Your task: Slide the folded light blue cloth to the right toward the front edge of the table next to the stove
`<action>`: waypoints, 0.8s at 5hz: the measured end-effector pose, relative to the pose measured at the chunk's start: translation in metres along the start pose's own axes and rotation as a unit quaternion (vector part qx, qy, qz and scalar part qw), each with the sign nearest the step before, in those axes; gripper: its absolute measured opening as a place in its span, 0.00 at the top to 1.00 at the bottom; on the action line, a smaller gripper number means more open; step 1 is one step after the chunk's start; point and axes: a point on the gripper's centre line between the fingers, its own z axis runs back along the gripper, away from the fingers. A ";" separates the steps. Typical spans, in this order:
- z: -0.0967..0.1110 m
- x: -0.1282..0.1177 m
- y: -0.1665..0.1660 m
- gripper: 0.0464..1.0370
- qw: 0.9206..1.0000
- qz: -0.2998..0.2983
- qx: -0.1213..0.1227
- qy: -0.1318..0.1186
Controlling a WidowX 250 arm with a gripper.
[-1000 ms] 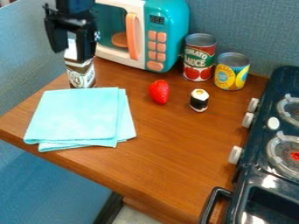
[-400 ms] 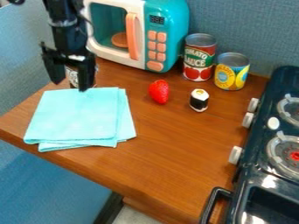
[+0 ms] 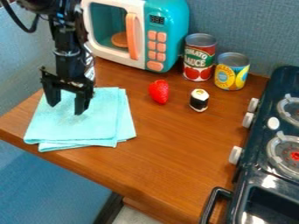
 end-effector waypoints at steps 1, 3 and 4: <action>-0.004 0.001 0.002 0.03 1.000 0.017 0.005 0.006; -0.012 -0.011 -0.035 0.03 1.000 -0.023 -0.001 0.022; -0.009 -0.031 -0.082 0.03 0.995 -0.100 0.002 0.027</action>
